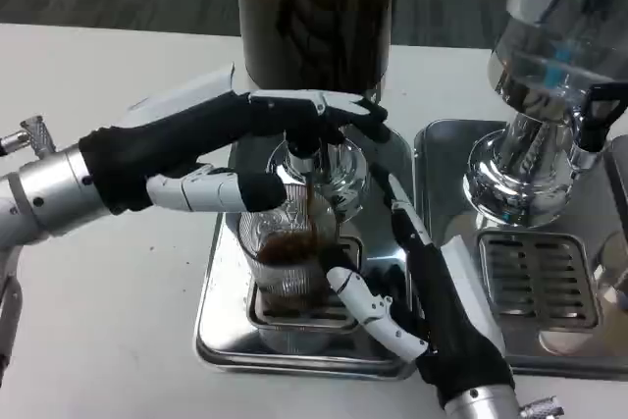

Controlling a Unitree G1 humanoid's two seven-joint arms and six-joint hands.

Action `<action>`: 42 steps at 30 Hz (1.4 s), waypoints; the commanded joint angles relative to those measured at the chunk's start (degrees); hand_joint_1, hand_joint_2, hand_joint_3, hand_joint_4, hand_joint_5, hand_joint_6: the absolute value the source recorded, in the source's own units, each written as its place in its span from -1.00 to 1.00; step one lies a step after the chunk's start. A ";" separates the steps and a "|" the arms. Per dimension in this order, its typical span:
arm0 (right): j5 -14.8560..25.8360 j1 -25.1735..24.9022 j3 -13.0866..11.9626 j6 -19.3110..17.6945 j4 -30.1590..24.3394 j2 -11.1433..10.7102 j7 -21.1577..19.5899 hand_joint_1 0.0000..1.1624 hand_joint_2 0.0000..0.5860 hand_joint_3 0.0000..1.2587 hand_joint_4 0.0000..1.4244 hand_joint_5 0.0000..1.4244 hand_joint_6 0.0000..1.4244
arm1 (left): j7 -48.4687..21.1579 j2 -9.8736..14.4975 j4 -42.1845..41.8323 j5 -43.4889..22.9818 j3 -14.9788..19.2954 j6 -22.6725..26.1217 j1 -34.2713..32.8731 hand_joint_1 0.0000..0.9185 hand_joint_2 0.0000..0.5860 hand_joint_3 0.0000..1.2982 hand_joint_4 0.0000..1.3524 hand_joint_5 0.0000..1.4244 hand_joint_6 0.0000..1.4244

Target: Grasp the cup under the faucet to collect the drink, then remove the cup.

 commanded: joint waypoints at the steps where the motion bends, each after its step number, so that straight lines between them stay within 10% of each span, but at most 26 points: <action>1: 0.58 -1.20 -0.20 -0.12 1.08 0.18 0.05 -0.41 -0.11 -0.93 -0.97 -0.95 -0.98 | 1.80 0.06 0.33 0.00 1.51 -0.85 1.45 -1.00 -0.72 -0.56 -0.78 -0.81 -0.64; 42: 3.41 -5.22 0.32 -1.05 5.27 -0.43 3.95 -0.42 -0.15 -1.00 -1.00 -1.00 -1.00 | 10.57 0.19 -3.12 -3.68 13.12 -0.60 12.95 -1.00 -0.65 -0.55 -0.76 -0.80 -0.59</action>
